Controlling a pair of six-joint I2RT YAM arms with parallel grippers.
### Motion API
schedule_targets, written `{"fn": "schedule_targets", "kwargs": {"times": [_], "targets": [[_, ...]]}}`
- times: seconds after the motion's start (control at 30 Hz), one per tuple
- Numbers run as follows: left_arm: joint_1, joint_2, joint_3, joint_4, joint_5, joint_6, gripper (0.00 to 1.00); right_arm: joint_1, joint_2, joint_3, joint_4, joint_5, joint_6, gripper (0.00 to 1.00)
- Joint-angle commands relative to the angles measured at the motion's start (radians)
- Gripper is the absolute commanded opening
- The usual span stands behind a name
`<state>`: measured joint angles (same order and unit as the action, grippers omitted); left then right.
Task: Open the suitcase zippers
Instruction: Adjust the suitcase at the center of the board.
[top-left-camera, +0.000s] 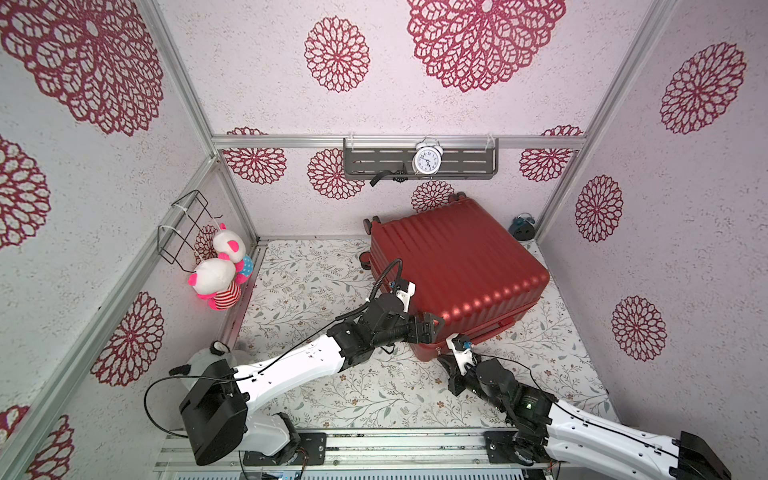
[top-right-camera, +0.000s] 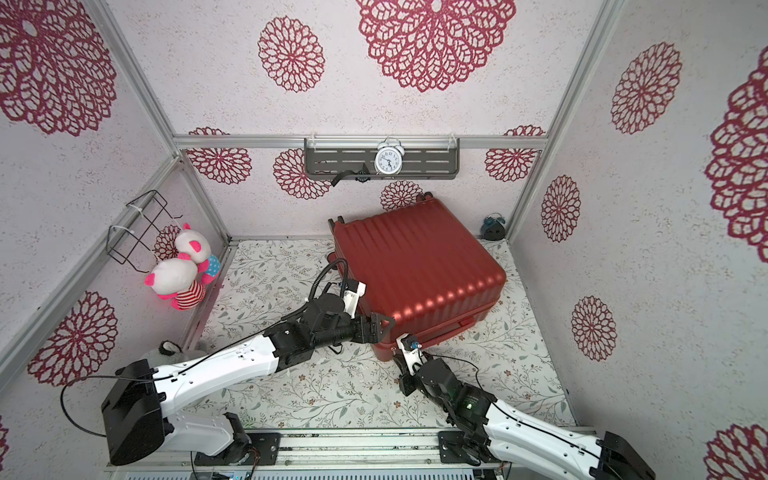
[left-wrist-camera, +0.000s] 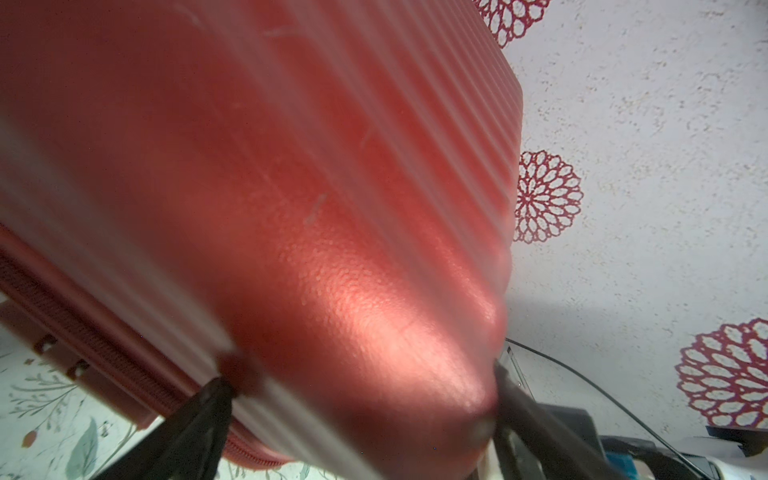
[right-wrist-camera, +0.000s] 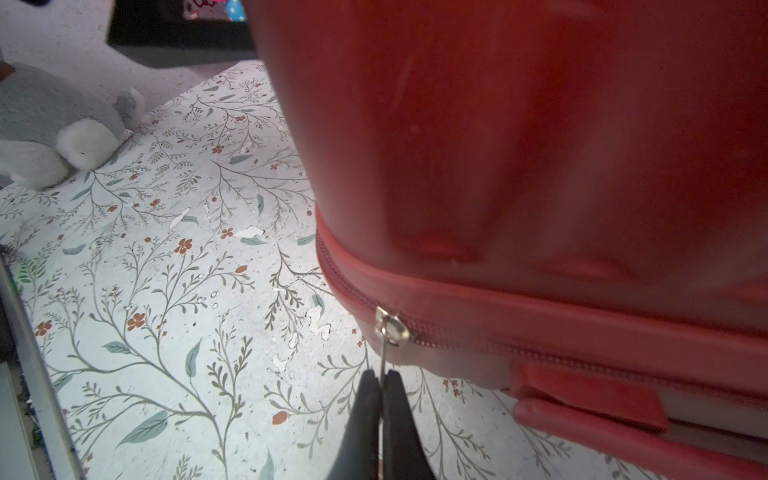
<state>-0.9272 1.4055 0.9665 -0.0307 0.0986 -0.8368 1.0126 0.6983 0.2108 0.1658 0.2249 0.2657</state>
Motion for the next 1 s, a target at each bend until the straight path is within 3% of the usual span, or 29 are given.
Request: {"fn": "schedule_targets", "kwargs": {"times": [0.0,0.53,0.8,0.97], "targets": [[-0.038,0.055,0.001,0.021,0.072,0.015,0.98,0.04,-0.001,0.022,0.128,-0.133,0.001,0.0],[-0.039,0.048,-0.004,0.034,0.072,0.016,0.98,0.099,0.091,0.007,0.248,-0.06,-0.019,0.0],[-0.022,-0.084,-0.02,-0.074,-0.043,0.063,0.98,0.101,0.082,0.001,0.215,-0.014,-0.01,0.0],[0.043,-0.179,-0.034,-0.153,-0.072,0.074,0.98,0.101,0.081,-0.002,0.21,-0.007,-0.007,0.0]]}}
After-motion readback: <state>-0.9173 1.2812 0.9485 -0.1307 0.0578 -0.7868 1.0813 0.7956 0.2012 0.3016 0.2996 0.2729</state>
